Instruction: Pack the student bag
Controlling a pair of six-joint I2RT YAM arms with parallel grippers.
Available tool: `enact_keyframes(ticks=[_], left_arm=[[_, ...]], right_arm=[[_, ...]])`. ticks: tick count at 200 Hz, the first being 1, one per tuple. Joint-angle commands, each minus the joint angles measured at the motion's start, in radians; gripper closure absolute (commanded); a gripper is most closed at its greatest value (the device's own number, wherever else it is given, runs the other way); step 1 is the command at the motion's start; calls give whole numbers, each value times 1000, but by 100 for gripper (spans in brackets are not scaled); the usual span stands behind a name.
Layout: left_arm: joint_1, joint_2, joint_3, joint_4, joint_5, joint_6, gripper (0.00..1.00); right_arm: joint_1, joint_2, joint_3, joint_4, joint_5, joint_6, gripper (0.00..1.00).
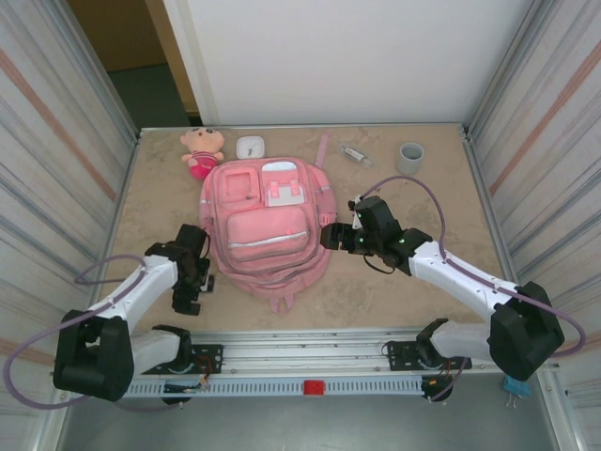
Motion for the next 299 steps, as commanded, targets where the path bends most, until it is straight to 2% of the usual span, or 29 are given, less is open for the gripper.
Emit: enact_keyframes(ticks=[1, 68, 131, 165, 221, 258, 299], left_arm=[[17, 25, 28, -6, -6, 48, 6], [44, 120, 54, 102, 25, 133, 7], [62, 194, 52, 116, 24, 133, 29], [62, 196, 55, 96, 43, 122, 35], [41, 45, 64, 19, 75, 103, 43], [-31, -104, 71, 44, 123, 96, 45], [-145, -227, 66, 152, 155, 86, 44]], right_arm=[[1, -1, 33, -6, -3, -15, 23], [-3, -7, 28, -16, 5, -15, 23], [-10, -4, 29, -16, -1, -18, 23], [-12, -4, 30, -14, -3, -16, 23], [-9, -11, 31, 11, -24, -13, 23], [27, -5, 8, 140, -133, -6, 23], [132, 81, 19, 302, -250, 49, 24]])
